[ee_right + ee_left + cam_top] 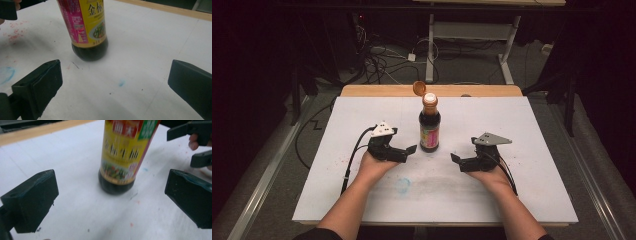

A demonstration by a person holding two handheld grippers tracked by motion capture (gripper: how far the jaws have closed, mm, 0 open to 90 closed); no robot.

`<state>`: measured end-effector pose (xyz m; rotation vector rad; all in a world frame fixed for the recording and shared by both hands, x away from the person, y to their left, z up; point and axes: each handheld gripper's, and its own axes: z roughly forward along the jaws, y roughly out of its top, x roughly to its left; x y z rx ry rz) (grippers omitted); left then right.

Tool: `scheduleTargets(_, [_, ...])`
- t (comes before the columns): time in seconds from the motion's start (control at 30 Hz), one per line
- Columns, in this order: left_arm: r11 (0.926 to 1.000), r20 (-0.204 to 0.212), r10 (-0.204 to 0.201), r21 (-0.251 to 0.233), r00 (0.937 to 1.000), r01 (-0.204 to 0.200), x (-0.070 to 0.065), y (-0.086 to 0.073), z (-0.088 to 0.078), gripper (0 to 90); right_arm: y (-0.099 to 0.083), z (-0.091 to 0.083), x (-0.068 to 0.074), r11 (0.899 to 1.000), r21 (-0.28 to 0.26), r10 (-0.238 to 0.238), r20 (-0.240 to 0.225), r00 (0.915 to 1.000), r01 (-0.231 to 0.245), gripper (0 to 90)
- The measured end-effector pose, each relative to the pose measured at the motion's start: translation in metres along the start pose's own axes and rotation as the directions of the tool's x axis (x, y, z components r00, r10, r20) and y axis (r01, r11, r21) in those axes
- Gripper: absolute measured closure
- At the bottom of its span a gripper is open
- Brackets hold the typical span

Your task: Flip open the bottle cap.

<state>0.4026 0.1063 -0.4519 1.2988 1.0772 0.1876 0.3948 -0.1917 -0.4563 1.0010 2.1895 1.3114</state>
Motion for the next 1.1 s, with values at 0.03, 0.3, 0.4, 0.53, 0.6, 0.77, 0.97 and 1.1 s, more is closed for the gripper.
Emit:
scheduleTargets(0.03, [0.9999,-0.010,0.007,0.007,0.9999,-0.007,0.003,-0.004,-0.003,0.0,-0.002,0.000,0.000,1.000,0.003,0.000,0.003,1.0000,0.000,0.5])
scheduleTargets(0.3, [0.9992,-0.056,0.024,0.033,0.9982,-0.022,0.014,-0.027,-0.025,0.0,-0.018,-0.007,0.001,1.000,0.024,-0.004,0.022,0.9998,0.003,0.5])
scheduleTargets(0.4, [0.9990,-0.073,0.027,0.037,0.9969,-0.025,0.019,-0.033,-0.038,0.0,-0.025,-0.012,0.001,1.000,0.026,-0.004,0.025,0.9997,0.003,0.5])
scheduleTargets(0.53, [0.9989,-0.101,0.040,0.030,0.9941,-0.037,0.026,-0.039,-0.056,0.0,-0.034,-0.021,0.000,1.000,0.029,-0.003,0.038,0.9993,0.002,0.5])
scheduleTargets(0.6, [0.9996,-0.103,0.028,0.011,0.9943,-0.027,0.028,-0.038,-0.066,0.0,-0.038,-0.026,-0.001,1.000,0.030,-0.002,0.045,0.9990,0.000,0.5])
scheduleTargets(0.77, [0.9989,-0.110,0.046,-0.003,0.9928,-0.047,0.029,-0.041,-0.088,0.0,-0.047,-0.041,-0.004,1.000,0.017,0.002,0.064,0.9980,-0.003,0.5])
scheduleTargets(0.97, [0.9978,-0.095,0.046,-0.044,0.9944,-0.050,0.029,-0.046,-0.103,0.0,-0.056,-0.054,0.000,1.000,-0.018,-0.020,0.084,0.9963,0.022,0.6])
scheduleTargets(1.1, [0.9962,-0.104,0.078,-0.030,0.9914,-0.082,0.027,-0.048,-0.101,0.0,-0.057,-0.056,0.002,0.999,-0.030,-0.035,0.095,0.9948,0.038,0.6])
